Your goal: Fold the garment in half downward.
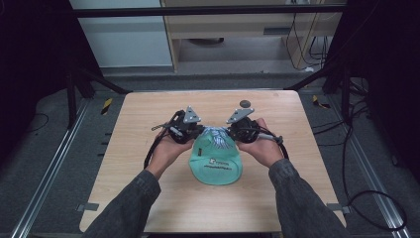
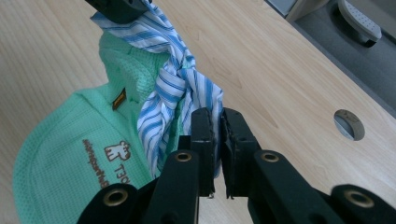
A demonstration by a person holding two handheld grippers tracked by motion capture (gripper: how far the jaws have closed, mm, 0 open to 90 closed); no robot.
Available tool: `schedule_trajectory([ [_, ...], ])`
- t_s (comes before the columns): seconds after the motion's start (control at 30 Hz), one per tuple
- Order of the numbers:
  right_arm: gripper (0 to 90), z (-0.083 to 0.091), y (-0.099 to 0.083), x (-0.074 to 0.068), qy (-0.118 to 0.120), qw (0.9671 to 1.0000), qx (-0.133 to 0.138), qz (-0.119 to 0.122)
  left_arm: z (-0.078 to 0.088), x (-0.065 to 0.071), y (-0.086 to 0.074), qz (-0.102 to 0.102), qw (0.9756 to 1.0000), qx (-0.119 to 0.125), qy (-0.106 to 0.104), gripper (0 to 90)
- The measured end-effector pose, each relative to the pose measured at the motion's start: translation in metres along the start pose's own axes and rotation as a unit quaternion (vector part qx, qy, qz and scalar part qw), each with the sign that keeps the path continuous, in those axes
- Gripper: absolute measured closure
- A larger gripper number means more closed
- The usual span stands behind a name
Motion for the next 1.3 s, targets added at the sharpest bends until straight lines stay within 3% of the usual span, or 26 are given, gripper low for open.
schedule_trajectory([
  [0.37, 84.2, 0.003, -0.009, -0.008, 0.01, 0.9999, -0.002, 0.006, 0.006, 0.01, -0.007, -0.008, 0.9999, 0.0, -0.009, 86.5],
  [1.03, 84.4, 0.012, -0.017, -0.017, 0.022, 0.9995, 0.001, 0.021, 0.01, 0.014, -0.015, -0.009, 0.9998, 0.001, -0.016, 86.7],
  [1.3, 84.3, 0.013, -0.027, -0.023, 0.027, 0.9993, 0.0, 0.025, 0.01, 0.023, -0.019, -0.015, 0.9996, 0.002, -0.024, 86.7],
])
Point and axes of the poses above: each handheld gripper's, and its own axes: z roughly backward along the jaws, y roughly out of its top, x roughly to its right, the point moved 1 cm from there along -z, roughly forward along the jaws, and after that the axes turned 11 degrees about -z, right-handed, at the moved point
